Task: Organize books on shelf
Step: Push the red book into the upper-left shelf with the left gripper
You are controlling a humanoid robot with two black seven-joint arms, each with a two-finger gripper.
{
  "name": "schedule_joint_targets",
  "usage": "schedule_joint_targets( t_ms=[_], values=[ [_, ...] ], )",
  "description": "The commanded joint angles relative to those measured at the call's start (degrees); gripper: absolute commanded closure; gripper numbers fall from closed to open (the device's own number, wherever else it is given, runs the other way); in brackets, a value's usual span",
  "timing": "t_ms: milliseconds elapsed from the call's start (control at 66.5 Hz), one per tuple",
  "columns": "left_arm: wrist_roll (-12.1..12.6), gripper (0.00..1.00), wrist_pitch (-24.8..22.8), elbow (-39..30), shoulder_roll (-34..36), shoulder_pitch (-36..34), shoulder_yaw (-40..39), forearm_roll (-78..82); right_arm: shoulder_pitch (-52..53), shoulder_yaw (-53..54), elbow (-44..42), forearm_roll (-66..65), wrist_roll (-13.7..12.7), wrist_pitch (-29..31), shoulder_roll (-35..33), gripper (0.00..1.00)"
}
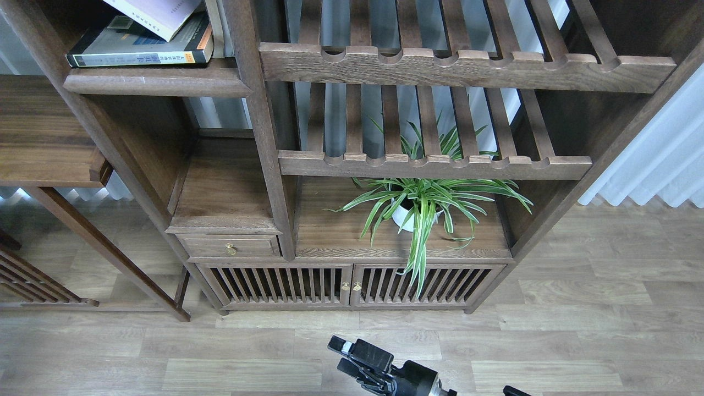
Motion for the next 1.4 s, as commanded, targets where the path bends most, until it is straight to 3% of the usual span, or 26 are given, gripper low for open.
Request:
schedule_joint_targets(
  t_ms=[0,120,256,496,797,827,917,1023,1068,1128,1383],
  values=[
    [-5.9,0.99,0.0,2.6,-3.5,-0.1,0.4,0.8,0.0,0.1,0.0,0.0,0.0,0.0,0.0,0.02],
    [-10.1,0.98,0.0,2.8,-4.7,0.3,1.8,0.8,-0.1,0.1,0.2,0.0,0.0,0.0,0.0,0.02],
    [-17.4,0.98,0.0,4.9,-6.1,0.7,4.3,0.8,-0.1,0.0,0.3,0.0,0.0,0.0,0.0,0.02],
    [-17.4,0.98,3.1,8.8,-7.8,1.5,6.1,0.8,-0.2,-0.1,0.6,0.0,0.0,0.0,0.0,0.02],
    [-17.4,0.93,3.1,15.2,-13.6,0.2,5.7,0.6,-0.7,-0.3,0.8,0.0,0.0,0.0,0.2,0.02],
    [-17.4,0.89,3.1,15.7,-14.1,0.1,5.8,0.6,-0.8,-0.2,0.8,0.0,0.0,0.0,0.2,0.02],
    [-17.4,0.62,3.3,16.0,-15.3,0.2,5.8,0.4,-0.9,-0.2,0.8,0.0,0.0,0.0,0.2,0.02],
    [-17.4,0.48,3.6,15.8,-16.8,0.3,5.8,0.1,-1.1,0.1,0.9,0.1,0.0,0.0,0.2,0.02],
    [-17.4,0.34,4.3,15.6,-17.6,0.3,5.6,0.0,-1.1,0.1,1.0,0.1,0.0,0.0,0.1,0.02],
    [-17.4,0.22,4.6,15.3,-17.6,0.5,5.5,0.0,-1.1,0.1,1.0,0.0,0.0,0.0,0.1,0.02],
    [-17.4,0.06,6.0,8.3,-15.3,2.3,3.7,-0.7,-1.1,0.3,1.1,0.1,1.3,0.0,-0.4,0.02]
  ],
)
